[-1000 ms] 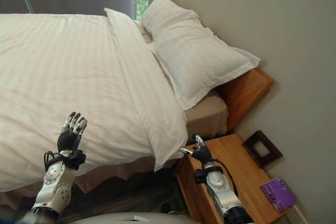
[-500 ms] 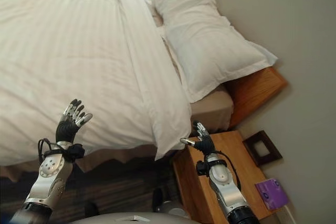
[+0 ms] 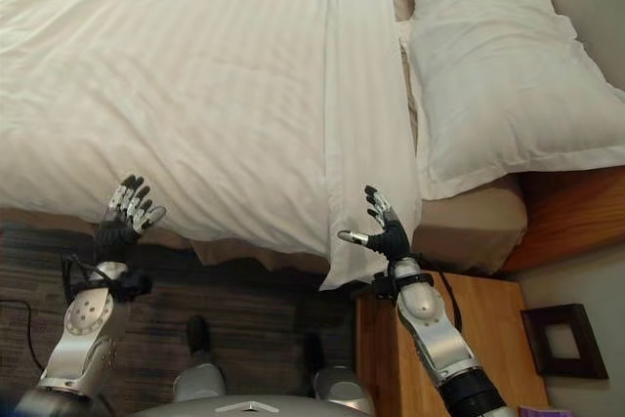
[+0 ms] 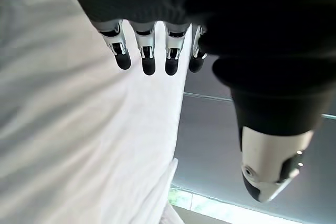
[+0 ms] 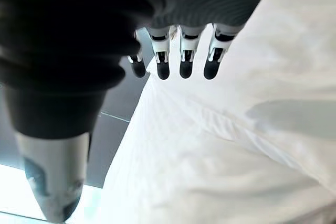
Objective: Making the bed.
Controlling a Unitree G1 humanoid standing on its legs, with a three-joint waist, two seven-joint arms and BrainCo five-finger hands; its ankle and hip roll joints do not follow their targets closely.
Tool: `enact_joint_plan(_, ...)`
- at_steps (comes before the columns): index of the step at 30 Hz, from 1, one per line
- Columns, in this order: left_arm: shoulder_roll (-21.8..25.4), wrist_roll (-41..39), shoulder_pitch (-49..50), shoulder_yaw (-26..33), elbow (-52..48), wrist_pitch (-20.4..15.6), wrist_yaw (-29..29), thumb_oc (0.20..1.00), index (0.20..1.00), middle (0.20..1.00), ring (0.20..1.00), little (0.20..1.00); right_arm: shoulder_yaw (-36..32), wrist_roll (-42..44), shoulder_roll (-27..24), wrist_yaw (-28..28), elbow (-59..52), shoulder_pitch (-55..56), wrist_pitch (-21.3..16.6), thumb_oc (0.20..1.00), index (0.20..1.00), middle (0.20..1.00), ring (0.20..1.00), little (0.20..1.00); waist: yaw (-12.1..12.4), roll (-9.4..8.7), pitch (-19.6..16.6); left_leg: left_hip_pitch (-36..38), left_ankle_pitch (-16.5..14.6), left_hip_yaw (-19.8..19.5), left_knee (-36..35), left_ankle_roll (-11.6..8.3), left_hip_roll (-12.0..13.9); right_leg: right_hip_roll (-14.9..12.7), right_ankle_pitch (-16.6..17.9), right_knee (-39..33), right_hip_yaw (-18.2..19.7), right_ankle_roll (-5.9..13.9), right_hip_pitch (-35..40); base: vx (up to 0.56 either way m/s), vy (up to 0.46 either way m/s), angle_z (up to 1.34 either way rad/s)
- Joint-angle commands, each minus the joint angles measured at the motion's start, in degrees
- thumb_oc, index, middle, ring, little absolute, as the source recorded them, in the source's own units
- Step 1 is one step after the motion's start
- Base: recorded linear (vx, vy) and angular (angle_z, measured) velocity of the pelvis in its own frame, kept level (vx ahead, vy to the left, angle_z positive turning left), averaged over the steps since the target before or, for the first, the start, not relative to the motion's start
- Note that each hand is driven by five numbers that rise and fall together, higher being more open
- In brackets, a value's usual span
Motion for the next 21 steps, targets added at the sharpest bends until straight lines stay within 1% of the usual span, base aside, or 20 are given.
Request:
enact_joint_plan(1, 5.52, -1.55, -6.73, 1.49, -0.61, -3.41, -0.96, 1.000, 1.000, 1.000, 1.000, 1.000, -0.66, -3.14, 1.63, -1.67, -0.89, -6.91, -2.80, 1.000, 1.000, 1.000, 1.000, 1.000, -2.74, -5.78, 2.33, -2.21, -8.50, 11.89, 6.93, 1.75, -6.86, -2.07, -8.32, 1.00, -4.92, -3.10, 2.30, -0.27, -0.031, 0.88)
enact_joint_plan(2, 5.56, -1.82, -6.64, 1.35, -0.67, -3.46, -0.98, 1.000, 1.000, 1.000, 1.000, 1.000, -0.71, -3.15, 1.38, -1.57, -1.12, -6.85, -2.64, 1.000, 1.000, 1.000, 1.000, 1.000, -3.20, -6.31, 2.18, -2.10, -10.98, 11.93, 10.30, 1.92, -6.72, -2.83, -7.56, 1.10, -5.58, -3.02, 1.72, -0.24, -0.057, 0.75)
enact_joint_plan(4, 5.54, -2.27, -6.97, 1.11, -0.71, -3.64, -0.92, 1.000, 1.000, 1.000, 1.000, 1.000, -1.24, -3.64, 0.28, -1.54, -2.27, -7.13, -2.43, 1.000, 1.000, 1.000, 1.000, 1.000, -3.98, -7.24, 1.69, -1.92, -17.00, 9.98, 18.33, 1.85, -6.32, -4.97, -6.03, 1.42, -7.30, -3.13, 0.28, -0.18, -0.039, 0.40)
enact_joint_plan(5, 5.50, -2.46, -7.21, 0.82, -0.70, -3.69, -0.91, 1.000, 1.000, 1.000, 1.000, 1.000, -1.48, -3.92, -0.04, -1.65, -2.31, -7.33, -2.44, 1.000, 1.000, 1.000, 1.000, 1.000, -4.26, -7.41, 1.37, -1.58, -18.67, 9.46, 20.76, 1.94, -5.76, -5.44, -5.93, 1.44, -8.18, -3.29, 0.18, -0.10, -0.013, 0.72)
enact_joint_plan(6, 5.49, -2.46, -7.22, 0.82, -0.70, -3.69, -0.91, 1.000, 1.000, 1.000, 1.000, 1.000, -1.48, -3.92, -0.05, -1.65, -2.30, -7.33, -2.44, 1.000, 1.000, 1.000, 1.000, 1.000, -4.40, -7.26, 1.36, -1.88, -18.92, 9.23, 21.23, 1.92, -5.61, -5.32, -5.96, 1.44, -8.34, -3.31, 0.19, -0.06, -0.005, 0.87)
enact_joint_plan(7, 5.29, -2.79, -7.60, 0.40, -0.71, -3.51, -0.97, 1.000, 1.000, 1.000, 1.000, 1.000, -1.79, -4.47, -0.50, -1.82, -2.34, -7.65, -2.31, 1.000, 1.000, 1.000, 1.000, 1.000, -4.79, -7.44, 0.95, -0.47, -20.87, 9.24, 23.27, 2.04, -4.58, -5.94, -5.78, 1.39, -9.40, -3.49, 0.02, -0.08, 0.022, 0.68)
enact_joint_plan(8, 5.27, -3.34, -7.63, 0.33, -0.81, -3.79, -0.99, 1.000, 1.000, 1.000, 1.000, 1.000, -1.85, -4.95, -1.03, -2.09, -2.02, -8.05, -2.39, 1.000, 1.000, 1.000, 1.000, 1.000, -5.12, -7.52, 0.62, 0.95, -21.70, 9.51, 25.24, 1.99, -2.82, -6.47, -5.57, 1.42, -10.65, -3.71, -0.19, -0.02, 0.119, 0.35)
enact_joint_plan(9, 5.46, -4.10, -7.66, -0.10, -0.62, -3.46, -1.01, 1.000, 1.000, 1.000, 1.000, 1.000, -1.85, -5.26, -1.19, -2.18, -1.71, -8.20, -2.24, 1.000, 1.000, 1.000, 1.000, 1.000, -5.99, -6.80, -0.77, 6.19, -23.55, 10.06, 24.05, 1.21, -0.49, -6.62, -6.43, 1.40, -12.17, -3.26, 0.25, 0.00, 0.191, 0.30)
enact_joint_plan(10, 5.80, -4.39, -7.62, -0.22, -0.64, -3.38, -0.83, 1.000, 1.000, 1.000, 1.000, 1.000, -1.91, -5.55, -1.51, -2.23, -1.66, -8.42, -2.18, 1.000, 1.000, 1.000, 1.000, 1.000, -6.51, -6.24, -1.17, 9.04, -23.00, 10.79, 22.82, 0.41, 0.59, -6.70, -6.73, 1.50, -13.23, -3.13, 0.67, -0.08, 0.344, 0.89)
enact_joint_plan(11, 6.46, -3.73, -6.90, -0.47, -0.57, -2.06, -0.91, 1.000, 1.000, 1.000, 1.000, 1.000, -1.75, -6.53, -1.65, -2.23, -1.30, -8.77, -1.35, 1.000, 1.000, 1.000, 1.000, 1.000, -7.25, -5.60, -1.98, 12.70, -22.26, 11.52, 17.12, 0.25, -0.93, -7.46, -5.97, 2.46, -15.29, -2.58, -0.14, -0.17, 0.337, 1.27)
enact_joint_plan(13, 7.00, -2.50, -7.04, -0.96, 0.06, -1.02, -1.61, 1.000, 1.000, 1.000, 1.000, 1.000, -1.59, -8.11, -1.52, -1.81, -0.24, -9.03, -0.95, 1.000, 1.000, 1.000, 1.000, 1.000, -8.12, -5.27, -2.70, 14.86, -21.78, 12.16, 10.33, 0.01, -2.80, -8.74, -4.02, 3.46, -16.60, -1.47, -1.45, -0.17, 0.321, 1.05)
enact_joint_plan(15, 8.03, -1.80, -7.51, -1.17, 0.55, -0.77, -1.92, 1.000, 1.000, 1.000, 1.000, 1.000, -0.82, -7.88, -0.53, -1.90, 0.69, -9.90, -0.74, 1.000, 1.000, 1.000, 1.000, 1.000, -8.47, -5.60, -2.96, 15.84, -21.19, 12.24, 5.84, 0.55, -4.95, -9.51, -2.33, 4.29, -16.38, -0.30, -3.39, -0.15, 0.240, 0.68)
enact_joint_plan(16, 8.88, -0.86, -7.82, -1.48, 1.15, -0.60, -2.27, 1.000, 1.000, 1.000, 1.000, 1.000, -0.38, -8.01, 0.04, -1.62, 1.56, -10.30, -0.45, 1.000, 1.000, 1.000, 1.000, 1.000, -8.48, -5.83, -2.96, 16.61, -20.91, 12.25, 3.59, 0.95, -5.95, -10.07, -1.15, 4.68, -16.03, 0.66, -4.35, -0.11, 0.162, 0.60)
enact_joint_plan(17, 8.91, -0.86, -7.85, -1.48, 1.18, -0.62, -2.27, 1.000, 1.000, 1.000, 1.000, 1.000, -0.37, -8.01, 0.09, -1.63, 1.61, -10.35, -0.48, 1.000, 1.000, 1.000, 1.000, 1.000, -8.44, -5.89, -2.96, 16.73, -20.79, 12.32, 3.35, 1.00, -6.06, -10.14, -1.14, 4.70, -15.97, 0.71, -4.38, -0.14, 0.135, 0.60)
enact_joint_plan(18, 9.89, 0.31, -8.25, -1.76, 1.43, -0.64, -2.24, 1.000, 1.000, 1.000, 1.000, 1.000, 0.44, -8.38, 0.71, -1.29, 1.67, -11.19, -0.27, 1.000, 1.000, 1.000, 1.000, 1.000, -8.41, -6.21, -2.40, 16.93, -20.40, 11.85, 1.69, 1.48, -7.02, -10.96, 1.59, 5.17, -15.04, 2.23, -5.77, -0.22, 0.138, 0.61)
enact_joint_plan(19, 10.43, 0.63, -9.41, -1.95, 2.63, -1.42, -1.49, 1.000, 1.000, 1.000, 1.000, 1.000, 1.74, -8.39, 1.83, -1.16, 2.21, -12.53, -0.29, 1.000, 1.000, 1.000, 1.000, 1.000, -8.71, -6.06, -1.80, 15.98, -20.05, 10.78, 0.45, 2.55, -7.75, -10.27, 2.55, 5.77, -10.09, 3.78, -7.86, -0.30, 0.213, 0.33)
enact_joint_plan(20, 10.77, 0.84, -9.62, -1.92, 3.16, -1.68, -1.21, 1.000, 1.000, 1.000, 1.000, 1.000, 2.47, -8.65, 2.39, -0.98, 2.46, -12.46, -0.24, 1.000, 1.000, 1.000, 1.000, 1.000, -8.84, -5.60, -1.43, 15.11, -19.54, 9.94, 0.24, 3.22, -8.40, -9.25, 1.89, 7.99, -6.07, 3.96, -8.62, -0.22, 0.151, 0.23)
enact_joint_plan(21, 10.81, 0.84, -9.65, -1.89, 3.18, -1.69, -1.21, 1.000, 1.000, 1.000, 1.000, 1.000, 2.49, -8.65, 2.44, -0.99, 2.49, -12.52, -0.26, 1.000, 1.000, 1.000, 1.000, 1.000, -8.77, -5.70, -1.64, 14.85, -19.30, 10.07, 0.15, 3.24, -8.50, -9.31, 1.99, 8.08, -5.91, 3.93, -9.04, -0.17, 0.153, 0.18)
